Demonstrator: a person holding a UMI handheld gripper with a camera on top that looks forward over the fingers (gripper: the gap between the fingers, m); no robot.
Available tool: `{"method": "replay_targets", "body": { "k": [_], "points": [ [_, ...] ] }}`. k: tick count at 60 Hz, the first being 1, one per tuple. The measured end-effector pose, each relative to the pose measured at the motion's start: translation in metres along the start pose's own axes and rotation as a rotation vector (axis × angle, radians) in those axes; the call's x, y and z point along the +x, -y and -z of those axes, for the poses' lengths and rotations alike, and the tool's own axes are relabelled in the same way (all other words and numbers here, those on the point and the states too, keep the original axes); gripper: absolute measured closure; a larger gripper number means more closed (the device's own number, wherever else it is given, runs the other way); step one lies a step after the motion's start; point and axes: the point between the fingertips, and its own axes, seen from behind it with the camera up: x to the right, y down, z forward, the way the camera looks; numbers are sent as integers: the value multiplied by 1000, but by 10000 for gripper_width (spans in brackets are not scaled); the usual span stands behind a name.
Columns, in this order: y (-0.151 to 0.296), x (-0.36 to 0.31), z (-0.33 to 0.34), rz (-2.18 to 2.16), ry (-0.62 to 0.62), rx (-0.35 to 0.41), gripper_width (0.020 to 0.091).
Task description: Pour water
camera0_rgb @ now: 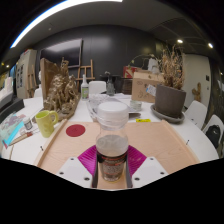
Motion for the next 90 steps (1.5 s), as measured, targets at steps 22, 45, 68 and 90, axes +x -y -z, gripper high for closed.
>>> {"method": "replay_targets", "body": {
  "k": [22,45,68,90],
  "points": [
    [72,-4,8,130,-74,24,861],
    [228,-75,-40,769,-210,191,860],
    [200,-190,-117,1645,-282,293,862],
    [185,-209,-131,1895,-284,352,862]
  ]
}}
